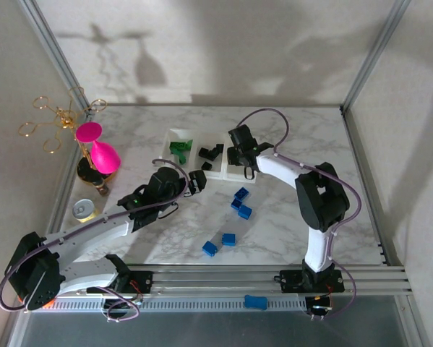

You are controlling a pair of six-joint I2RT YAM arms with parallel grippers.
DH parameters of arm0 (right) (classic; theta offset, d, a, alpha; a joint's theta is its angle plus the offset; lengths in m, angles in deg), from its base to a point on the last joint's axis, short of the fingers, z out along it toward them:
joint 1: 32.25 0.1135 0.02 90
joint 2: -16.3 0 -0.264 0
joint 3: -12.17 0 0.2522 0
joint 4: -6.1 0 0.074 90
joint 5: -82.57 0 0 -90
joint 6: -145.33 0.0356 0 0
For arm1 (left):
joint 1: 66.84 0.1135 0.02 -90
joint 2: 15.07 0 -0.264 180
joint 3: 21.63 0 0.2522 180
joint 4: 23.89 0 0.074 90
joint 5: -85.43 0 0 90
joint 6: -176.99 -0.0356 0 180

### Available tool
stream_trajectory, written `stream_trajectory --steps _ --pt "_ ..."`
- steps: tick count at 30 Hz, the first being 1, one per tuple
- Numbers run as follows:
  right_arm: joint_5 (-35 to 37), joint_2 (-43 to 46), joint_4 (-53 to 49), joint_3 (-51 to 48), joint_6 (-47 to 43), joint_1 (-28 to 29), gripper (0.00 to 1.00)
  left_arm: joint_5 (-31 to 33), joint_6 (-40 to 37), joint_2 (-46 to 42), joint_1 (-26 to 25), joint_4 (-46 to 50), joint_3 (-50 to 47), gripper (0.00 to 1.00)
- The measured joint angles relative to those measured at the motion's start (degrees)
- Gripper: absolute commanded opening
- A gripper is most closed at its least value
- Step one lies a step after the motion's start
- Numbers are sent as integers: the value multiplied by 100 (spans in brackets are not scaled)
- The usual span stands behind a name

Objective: Sort the legos into containers by color
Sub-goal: Place the lego in the container, then rotate the lego at the center of the table.

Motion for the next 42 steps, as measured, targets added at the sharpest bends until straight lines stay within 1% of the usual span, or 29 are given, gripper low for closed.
stream_trajectory --steps 7,13,17,20,26,31,35,42 --pt "2 -98 31 52 -109 -133 54 2 -4 50 0 2 63 100" --pt "-63 -13 63 74 -153 -138 55 -2 0 48 0 4 216 100" --pt "-289 354 68 46 -146 -136 55 -7 2 35 -4 4 238 99" --pt "-472 848 131 -151 -114 -116 57 -24 2 -28 -44 15 238 100" --pt "-693 1882 229 -1014 109 20 61 -26 31 -302 -251 28 133 100" --pt "-874 2524 94 -1950 306 280 67 -4 170 -396 -487 55 -142 100" --pt "-1176 3130 -20 -2743 402 374 71 28 334 -455 -710 59 -319 100" --pt "-1683 3810 -155 -3663 501 409 77 210 608 -459 -962 55 -402 100"
